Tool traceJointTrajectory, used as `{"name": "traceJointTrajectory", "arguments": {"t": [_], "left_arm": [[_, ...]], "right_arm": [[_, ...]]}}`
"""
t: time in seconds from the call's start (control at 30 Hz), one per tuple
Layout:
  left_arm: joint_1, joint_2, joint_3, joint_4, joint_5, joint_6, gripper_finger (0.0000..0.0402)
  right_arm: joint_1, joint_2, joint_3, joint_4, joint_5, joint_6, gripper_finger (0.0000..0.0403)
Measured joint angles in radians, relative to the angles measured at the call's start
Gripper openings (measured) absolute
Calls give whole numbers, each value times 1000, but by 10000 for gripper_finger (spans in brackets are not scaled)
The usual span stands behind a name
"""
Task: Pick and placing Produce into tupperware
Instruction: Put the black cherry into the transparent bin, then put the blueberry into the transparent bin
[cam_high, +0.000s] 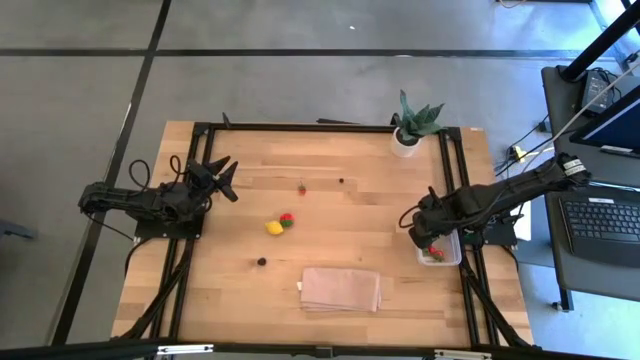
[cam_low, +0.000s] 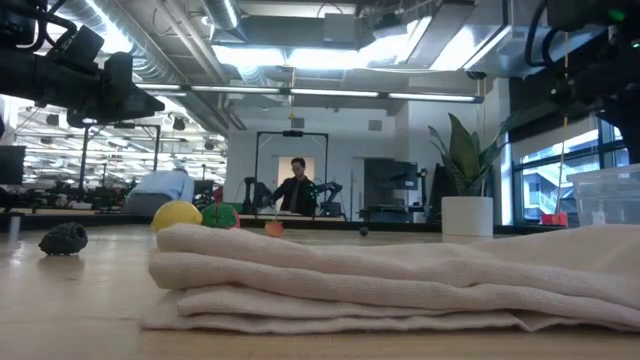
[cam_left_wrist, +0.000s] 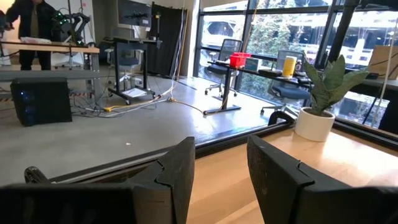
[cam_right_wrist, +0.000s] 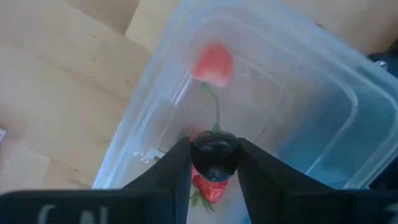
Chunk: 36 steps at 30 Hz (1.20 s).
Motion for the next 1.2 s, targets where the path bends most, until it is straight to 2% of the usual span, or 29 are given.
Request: {"name": "traceJointTrajectory", "arguments": {"t": [0.23, 0.43, 0.6, 0.73, 0.83, 0.97, 1.07, 1.2], "left_arm": [[0, 0, 0, 0, 0, 0, 140], [0, 0, 0, 0, 0, 0, 140], [0, 0, 0, 0, 0, 0, 140], [0, 0, 0, 0, 0, 0, 140], [0, 0, 0, 0, 0, 0, 140], [0, 0, 0, 0, 0, 0, 140], [0, 0, 0, 0, 0, 1, 140], [0, 0, 0, 0, 0, 1, 140]], "right_arm": [[0, -2, -1, 2, -7, 0, 123], [0, -2, -1, 6, -83, 0, 146], [0, -2, 0, 50, -159, -1, 191], [-3, -2, -1, 41, -157, 55, 237], [-19, -1, 22, 96, -157, 51, 259], [-60, -1, 76, 204, -87, 21, 272], [-92, -1, 116, 341, -8, -116, 272], [-145, 14, 194, 348, 35, -192, 266]]}}
